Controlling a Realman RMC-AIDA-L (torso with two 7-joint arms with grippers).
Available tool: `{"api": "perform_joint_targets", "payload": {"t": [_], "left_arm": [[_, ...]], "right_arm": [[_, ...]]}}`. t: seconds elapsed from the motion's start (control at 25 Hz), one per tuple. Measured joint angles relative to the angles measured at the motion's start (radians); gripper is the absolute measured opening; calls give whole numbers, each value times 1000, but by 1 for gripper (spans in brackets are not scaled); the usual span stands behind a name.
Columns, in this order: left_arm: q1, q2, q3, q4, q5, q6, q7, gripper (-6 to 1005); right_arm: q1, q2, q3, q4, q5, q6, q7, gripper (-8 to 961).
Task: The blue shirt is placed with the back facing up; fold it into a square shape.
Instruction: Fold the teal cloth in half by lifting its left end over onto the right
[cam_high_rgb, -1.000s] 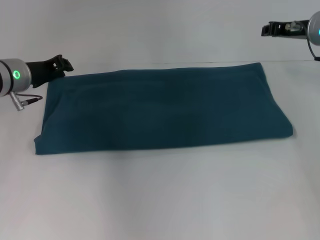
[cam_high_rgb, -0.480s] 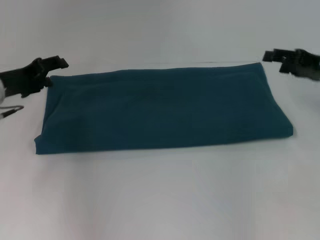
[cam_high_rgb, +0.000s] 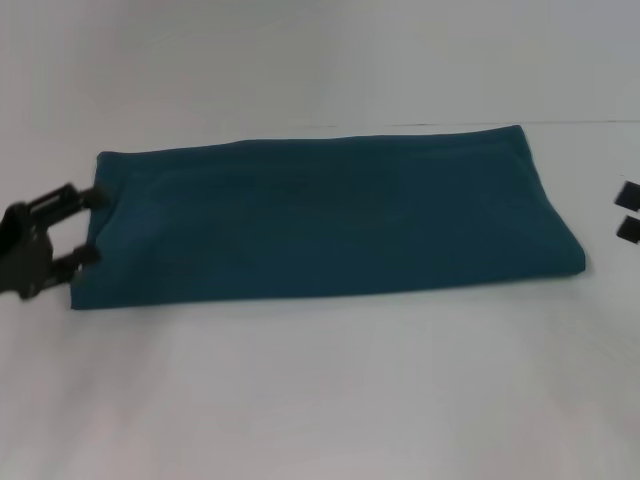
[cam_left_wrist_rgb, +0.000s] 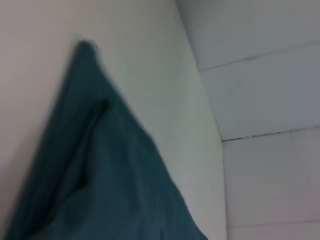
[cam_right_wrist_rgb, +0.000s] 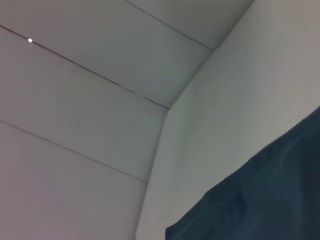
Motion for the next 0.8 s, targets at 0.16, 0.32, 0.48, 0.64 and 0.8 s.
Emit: {"api": "perform_joint_targets", "payload": {"t": [0.16,0.32,0.48,0.64,0.8], "left_arm": [[48,-13,-12,-2,3,10,-44,850],[70,-21,-19,-10,15,-27,-77,844],[73,-24,-26,-30,37,-93,-116,839],[69,-25,-24,-55,45,-145,-129,834],[64,-23,-23,-74,50,-191,-143,829]], "right_arm": [[-11,-2,-2,5,-6,-11,-6,819],[2,-2,-5,11,-29,-15,-16,820],[9,1,-6,13,-39,-17,-18,820],[10,3,-4,13,-39,-15,-18,820],[9,3,0,15,-39,-8,-19,820]]}}
